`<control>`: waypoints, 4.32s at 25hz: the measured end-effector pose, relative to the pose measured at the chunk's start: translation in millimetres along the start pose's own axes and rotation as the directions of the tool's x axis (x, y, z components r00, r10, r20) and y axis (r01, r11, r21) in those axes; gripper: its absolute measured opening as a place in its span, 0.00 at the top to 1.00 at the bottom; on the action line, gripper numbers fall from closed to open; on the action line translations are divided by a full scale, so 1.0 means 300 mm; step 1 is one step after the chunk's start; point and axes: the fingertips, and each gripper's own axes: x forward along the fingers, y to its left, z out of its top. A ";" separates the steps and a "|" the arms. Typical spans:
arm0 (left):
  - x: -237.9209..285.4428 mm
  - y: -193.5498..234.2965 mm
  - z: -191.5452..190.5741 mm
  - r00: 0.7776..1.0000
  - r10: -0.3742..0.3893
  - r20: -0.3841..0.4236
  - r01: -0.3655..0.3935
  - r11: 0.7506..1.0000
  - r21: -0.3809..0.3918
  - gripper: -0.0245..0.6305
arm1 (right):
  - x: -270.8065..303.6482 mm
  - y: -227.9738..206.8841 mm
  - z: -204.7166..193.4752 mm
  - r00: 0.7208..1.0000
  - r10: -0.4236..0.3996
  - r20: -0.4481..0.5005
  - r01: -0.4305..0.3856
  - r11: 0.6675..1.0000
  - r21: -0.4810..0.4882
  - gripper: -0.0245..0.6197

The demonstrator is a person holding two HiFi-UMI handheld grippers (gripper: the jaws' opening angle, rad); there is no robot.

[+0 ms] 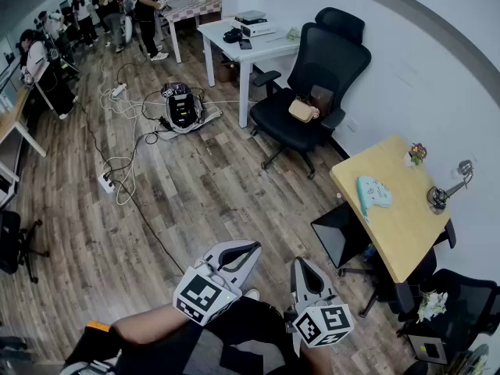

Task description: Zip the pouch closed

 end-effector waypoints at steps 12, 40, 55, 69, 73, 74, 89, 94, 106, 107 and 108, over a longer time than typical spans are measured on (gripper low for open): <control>0.052 -0.033 0.025 1.000 -0.018 -0.001 0.018 1.000 0.009 0.95 | -0.024 -0.061 0.015 1.000 -0.026 0.011 0.026 1.000 0.011 0.94; 0.492 -0.126 0.071 0.954 -0.293 -0.064 0.297 0.953 0.066 0.95 | -0.091 -0.509 0.083 0.920 -0.386 0.063 0.376 0.918 0.128 0.94; 0.995 -0.074 0.220 0.819 -0.570 -0.071 0.574 0.816 0.071 0.95 | 0.016 -0.866 0.300 0.754 -0.657 0.011 0.654 0.751 0.090 0.94; 1.228 -0.096 0.160 0.741 -0.657 -0.139 0.669 0.740 0.071 0.95 | 0.016 -1.083 0.271 0.634 -0.764 -0.120 0.764 0.643 -0.052 0.94; 1.297 -0.140 0.113 0.749 -0.639 -0.175 0.659 0.747 0.092 0.95 | 0.019 -1.174 0.214 0.650 -0.740 -0.175 0.733 0.671 -0.113 0.94; 1.322 -0.151 0.102 0.754 -0.631 -0.182 0.652 0.752 0.098 0.95 | 0.021 -1.199 0.199 0.659 -0.728 -0.189 0.719 0.683 -0.129 0.94; 1.612 -0.249 -0.186 0.797 -0.488 -0.355 0.550 0.830 0.094 0.95 | 0.121 -1.474 -0.122 0.699 -0.482 -0.528 0.311 0.870 -0.383 0.79; 1.640 -0.262 -0.296 0.772 -0.471 -0.426 0.552 0.830 0.083 0.95 | 0.168 -1.500 -0.195 0.677 -0.449 -0.583 0.202 0.876 -0.439 0.78; 1.631 -0.199 -0.385 0.760 -0.434 -0.484 0.511 0.859 0.031 0.95 | 0.220 -1.563 -0.327 0.587 -0.468 -0.661 0.018 0.824 -0.567 0.77; 1.629 -0.201 -0.384 0.759 -0.437 -0.482 0.512 0.858 0.028 0.95 | 0.221 -1.569 -0.336 0.580 -0.473 -0.664 0.011 0.819 -0.574 0.77; 1.626 -0.205 -0.383 0.757 -0.441 -0.482 0.515 0.857 0.026 0.95 | 0.223 -1.575 -0.343 0.575 -0.477 -0.665 0.006 0.815 -0.579 0.77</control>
